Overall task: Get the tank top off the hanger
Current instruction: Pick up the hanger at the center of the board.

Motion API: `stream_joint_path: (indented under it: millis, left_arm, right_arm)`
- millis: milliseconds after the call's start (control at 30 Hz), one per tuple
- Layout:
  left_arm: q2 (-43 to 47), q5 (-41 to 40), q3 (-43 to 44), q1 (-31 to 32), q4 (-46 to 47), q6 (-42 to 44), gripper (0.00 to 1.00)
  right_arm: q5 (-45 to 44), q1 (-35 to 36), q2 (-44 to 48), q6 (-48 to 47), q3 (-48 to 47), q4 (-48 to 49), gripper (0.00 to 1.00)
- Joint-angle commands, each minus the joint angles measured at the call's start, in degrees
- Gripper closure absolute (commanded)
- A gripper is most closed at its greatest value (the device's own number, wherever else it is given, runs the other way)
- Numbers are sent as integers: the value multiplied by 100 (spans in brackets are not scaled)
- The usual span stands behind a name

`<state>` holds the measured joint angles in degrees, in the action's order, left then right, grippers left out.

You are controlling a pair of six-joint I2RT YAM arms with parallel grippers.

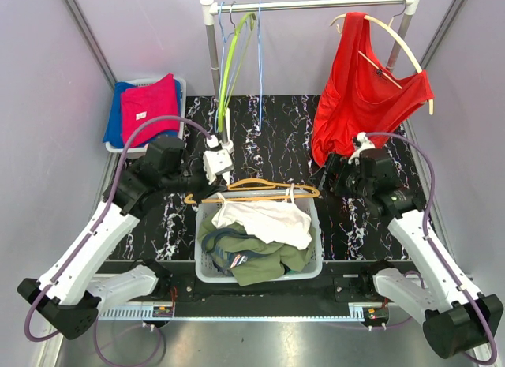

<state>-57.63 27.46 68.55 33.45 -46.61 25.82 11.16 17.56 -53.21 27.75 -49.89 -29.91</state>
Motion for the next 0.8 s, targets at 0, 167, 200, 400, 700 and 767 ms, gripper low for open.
stream_joint_path:
  millis: [0,167,200,400,700,767]
  left_arm:
    - [-47,303,518,-23,214,-34,83]
    - [-109,462,677,-23,196,-78,83]
    - [-117,479,703,-14,196,-86,83]
    - [-170,506,844,-14,143,-78,84]
    - [-249,558,1019,-23,135,-95,84]
    - [-267,576,1037,-23,143,-104,85]
  right_arm:
    - [-89,19,127,898,260,292,6]
    - [-87,-7,57,1461,611,530,8]
    - [-61,-77,22,1566,673,669,9]
    - [422,-402,-409,2471,1148,1312,25]
    - [449,-490,-488,2753,1297,1505,28]
    - [484,-491,-550,2841,1341,1584,30]
